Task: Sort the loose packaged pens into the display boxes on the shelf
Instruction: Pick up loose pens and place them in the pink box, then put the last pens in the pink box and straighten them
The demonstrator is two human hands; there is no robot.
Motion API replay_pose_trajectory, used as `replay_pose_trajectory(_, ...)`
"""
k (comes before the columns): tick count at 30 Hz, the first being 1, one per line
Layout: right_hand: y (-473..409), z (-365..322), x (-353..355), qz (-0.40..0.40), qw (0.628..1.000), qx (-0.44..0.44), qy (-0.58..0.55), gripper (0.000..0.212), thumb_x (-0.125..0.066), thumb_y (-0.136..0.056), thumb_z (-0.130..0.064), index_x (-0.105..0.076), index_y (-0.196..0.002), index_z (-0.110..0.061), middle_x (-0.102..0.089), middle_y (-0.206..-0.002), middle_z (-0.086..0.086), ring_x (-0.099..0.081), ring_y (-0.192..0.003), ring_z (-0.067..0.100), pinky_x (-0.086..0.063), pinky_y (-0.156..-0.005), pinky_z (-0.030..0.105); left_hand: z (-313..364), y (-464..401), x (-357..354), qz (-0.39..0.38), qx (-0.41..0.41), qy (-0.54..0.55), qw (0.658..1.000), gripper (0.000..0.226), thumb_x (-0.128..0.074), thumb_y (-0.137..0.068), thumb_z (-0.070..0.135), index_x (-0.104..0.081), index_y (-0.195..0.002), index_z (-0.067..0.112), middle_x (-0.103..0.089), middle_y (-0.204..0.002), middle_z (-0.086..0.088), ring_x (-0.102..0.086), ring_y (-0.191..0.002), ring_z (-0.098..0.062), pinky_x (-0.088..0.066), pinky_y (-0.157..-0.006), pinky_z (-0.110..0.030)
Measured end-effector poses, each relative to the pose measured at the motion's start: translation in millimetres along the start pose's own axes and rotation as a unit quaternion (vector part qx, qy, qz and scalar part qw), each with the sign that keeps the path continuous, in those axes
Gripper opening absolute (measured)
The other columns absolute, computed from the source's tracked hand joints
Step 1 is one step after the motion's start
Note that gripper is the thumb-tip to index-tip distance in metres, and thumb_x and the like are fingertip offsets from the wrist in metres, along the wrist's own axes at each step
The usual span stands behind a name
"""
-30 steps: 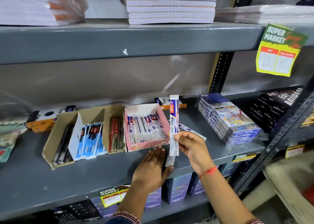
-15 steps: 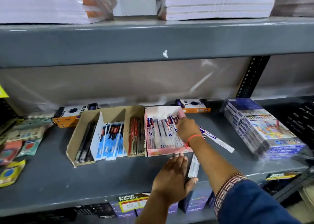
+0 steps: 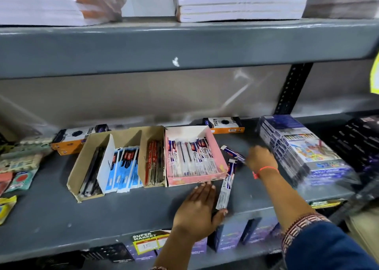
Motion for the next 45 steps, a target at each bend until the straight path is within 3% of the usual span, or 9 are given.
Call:
replay_pose_trajectory(3, -6.5, 26.3, -13.5, -0.072, 0.997, -0.012, 0.000, 0.035, -0.054, -0.081, -0.012, -0.064, -0.111, 0.001, -0.066, -0.115, 0.025, -0.062, -0.109, 0.037, -0.051, -0.092, 0.038, 4.8, -0.9, 5.1, 0.016, -0.020, 0.000, 1.000, 0.095, 0.011, -0.080, 0.067, -0.032, -0.142, 0.009, -0.027, -0.150, -0.005, -0.026, -0.137, -0.017, -0.007, -0.110, -0.028)
replay_pose_trajectory(5, -5.9, 26.3, -9.7, -0.097, 0.994, -0.012, -0.039, 0.030, -0.058, -0.081, -0.008, -0.064, -0.106, 0.006, -0.068, -0.111, 0.025, -0.065, -0.105, 0.035, -0.051, -0.087, 0.033, 4.3, -0.2, 5.1, -0.005, -0.021, 0.017, 1.000, 0.102, 0.016, -0.066, 0.070, -0.008, -0.147, 0.013, -0.004, -0.156, -0.002, -0.001, -0.141, -0.014, 0.011, -0.108, -0.024)
replay_pose_trajectory(12, -10.0, 37.7, -14.7, -0.129, 0.973, -0.059, -0.180, 0.030, -0.067, -0.076, -0.006, -0.067, -0.103, 0.008, -0.069, -0.108, 0.023, -0.064, -0.090, 0.028, -0.043, -0.072, 0.028, 3.1, -0.9, 3.7, -0.009, -0.020, -0.001, 1.000, 0.102, 0.018, -0.065, 0.071, -0.005, -0.148, 0.015, -0.002, -0.157, -0.001, 0.002, -0.141, -0.012, 0.012, -0.108, -0.022)
replay_pose_trajectory(15, -7.5, 40.8, -9.5, -0.103, 0.957, -0.048, -0.268, 0.013, -0.074, -0.074, -0.008, -0.064, -0.066, -0.006, -0.065, -0.081, 0.015, -0.059, -0.077, 0.023, -0.039, -0.071, 0.024, 4.2, -1.0, 6.3, -0.014, -0.017, 0.007, 1.000, 0.101, 0.017, -0.064, 0.069, -0.002, -0.147, 0.016, 0.001, -0.157, 0.000, 0.005, -0.141, -0.011, 0.013, -0.107, -0.023)
replay_pose_trajectory(19, 7.5, 32.2, -0.3, -0.119, 0.861, -0.025, -0.493, 0.034, -0.068, -0.077, 0.006, -0.048, -0.057, -0.013, -0.049, -0.030, -0.009, -0.038, -0.026, -0.002, -0.028, -0.030, 0.011, 4.5, -0.8, 5.7, -0.010, -0.018, -0.001, 1.000, 0.102, 0.020, -0.062, 0.069, -0.001, -0.147, 0.016, 0.002, -0.156, 0.000, 0.006, -0.141, -0.011, 0.014, -0.105, -0.022)
replay_pose_trajectory(25, 51.4, 5.1, 6.6, -0.188, 0.759, 0.028, -0.623, 0.027, -0.065, -0.078, 0.006, -0.055, -0.065, -0.016, -0.063, -0.045, -0.006, -0.048, -0.038, 0.002, -0.027, -0.035, 0.013, 4.9, 0.5, 7.2, 0.002, -0.009, -0.008, 1.000, 0.072, -0.013, -0.092, 0.061, -0.004, -0.147, 0.015, 0.001, -0.156, 0.000, 0.003, -0.141, -0.011, 0.013, -0.104, -0.021)
replay_pose_trajectory(32, 84.4, -12.1, -7.2, -0.250, 0.688, 0.047, -0.680, 0.032, -0.061, -0.080, 0.007, -0.059, -0.059, -0.016, -0.067, -0.052, -0.005, -0.052, -0.039, 0.001, -0.033, -0.035, 0.010, 4.6, -1.7, 5.4, 0.033, -0.025, -0.003, 0.999, 0.096, 0.010, -0.071, 0.068, -0.013, -0.147, 0.013, -0.017, -0.155, -0.005, -0.010, -0.141, -0.015, 0.011, -0.104, -0.019)
replay_pose_trajectory(40, 87.4, -17.5, -5.6, -0.257, 0.698, 0.051, -0.666, 0.022, -0.063, -0.079, 0.004, -0.057, -0.066, -0.013, -0.068, -0.056, -0.005, -0.054, -0.044, 0.003, -0.036, -0.038, 0.011, 5.0, -0.5, 6.4, 0.026, -0.018, -0.009, 0.999, 0.094, 0.004, -0.075, 0.072, -0.012, -0.148, 0.014, -0.016, -0.155, -0.004, -0.009, -0.141, -0.015, 0.007, -0.106, -0.021)
replay_pose_trajectory(45, 81.9, -23.1, -4.2, -0.190, 0.765, 0.028, -0.615, 0.017, -0.067, -0.081, -0.008, -0.061, -0.067, -0.014, -0.056, -0.066, 0.007, -0.039, -0.051, 0.012, -0.031, -0.039, 0.012, 5.4, 0.3, 6.1, 0.043, -0.036, 0.009, 0.998, 0.101, 0.013, -0.069, 0.071, -0.014, -0.147, 0.012, -0.017, -0.155, -0.006, -0.011, -0.141, -0.017, 0.008, -0.105, -0.019)
Point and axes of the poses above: each hand's wrist, its own y-axis away from the middle knuckle, its own x-axis out of the back of the hand, z = x × y, the point moved 3 cm from there along -y, towards the middle knuckle
